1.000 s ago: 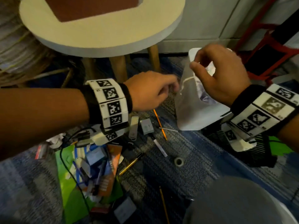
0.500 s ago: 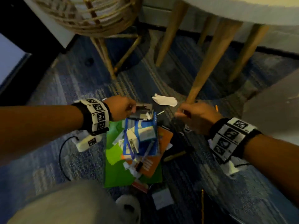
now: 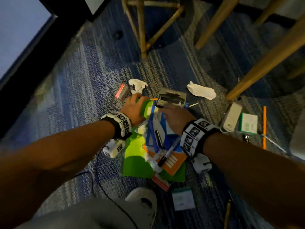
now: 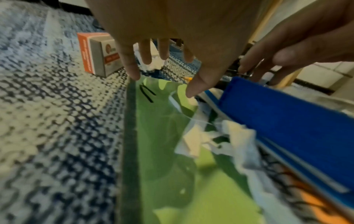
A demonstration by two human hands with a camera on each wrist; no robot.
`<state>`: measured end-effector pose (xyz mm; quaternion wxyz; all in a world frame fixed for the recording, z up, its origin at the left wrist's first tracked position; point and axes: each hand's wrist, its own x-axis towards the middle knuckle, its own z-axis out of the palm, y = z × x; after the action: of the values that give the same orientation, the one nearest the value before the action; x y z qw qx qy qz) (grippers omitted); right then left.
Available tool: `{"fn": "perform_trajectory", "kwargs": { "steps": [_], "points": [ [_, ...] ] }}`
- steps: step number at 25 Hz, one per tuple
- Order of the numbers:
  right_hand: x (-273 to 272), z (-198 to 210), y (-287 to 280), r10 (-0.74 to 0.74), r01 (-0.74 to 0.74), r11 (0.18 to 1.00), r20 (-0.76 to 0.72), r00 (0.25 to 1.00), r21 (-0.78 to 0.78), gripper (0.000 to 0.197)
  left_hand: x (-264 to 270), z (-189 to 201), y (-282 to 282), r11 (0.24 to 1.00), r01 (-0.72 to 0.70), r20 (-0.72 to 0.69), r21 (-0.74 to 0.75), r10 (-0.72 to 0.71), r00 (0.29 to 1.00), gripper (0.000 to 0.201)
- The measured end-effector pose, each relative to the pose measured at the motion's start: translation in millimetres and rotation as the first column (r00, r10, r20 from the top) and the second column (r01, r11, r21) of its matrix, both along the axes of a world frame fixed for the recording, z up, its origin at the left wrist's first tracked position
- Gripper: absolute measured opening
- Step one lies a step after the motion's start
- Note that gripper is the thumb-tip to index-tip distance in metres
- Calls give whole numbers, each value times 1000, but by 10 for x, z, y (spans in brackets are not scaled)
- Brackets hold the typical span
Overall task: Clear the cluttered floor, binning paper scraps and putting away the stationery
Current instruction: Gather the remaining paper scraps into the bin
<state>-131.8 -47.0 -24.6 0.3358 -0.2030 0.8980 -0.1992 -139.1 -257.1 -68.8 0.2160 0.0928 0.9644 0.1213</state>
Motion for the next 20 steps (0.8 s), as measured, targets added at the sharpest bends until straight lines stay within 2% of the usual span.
{"fn": "perform_trajectory", "kwargs": {
  "steps": [4,8,11,13,15,17,19,20],
  "points": [
    [125,-270,-64,-44,41,996,34,998,78,52,-166,-39,-197,982,71,-109,-176,-92,990,99],
    [141,-221,-3,-127,113,981,82,989,157,48,-520,38,-242,961,84,-26,-262,-94,995,111],
    [223,-140,162,-279,278,960,-39,960,-18,36,-580,4,-197,931,171,69,-323,-157,985,107],
    [372,-92,275,-300,270,944,-152,942,-191,29,-518,-29,-145,889,216,39,-404,-219,975,96],
    [572,-46,269,-174,130,956,-153,973,-263,33,-482,0,-81,856,278,22,-435,-298,954,77],
    [784,-46,116,81,-112,975,-164,983,-192,58,-496,80,-10,855,336,62,-395,-340,938,55],
    [945,-148,-68,297,-324,942,-236,925,-83,83,-484,122,72,850,374,76,-372,-374,924,43],
    [1013,-202,-138,375,-386,922,-227,899,-7,87,-447,127,112,859,375,64,-349,-377,924,41]
  ]
}}
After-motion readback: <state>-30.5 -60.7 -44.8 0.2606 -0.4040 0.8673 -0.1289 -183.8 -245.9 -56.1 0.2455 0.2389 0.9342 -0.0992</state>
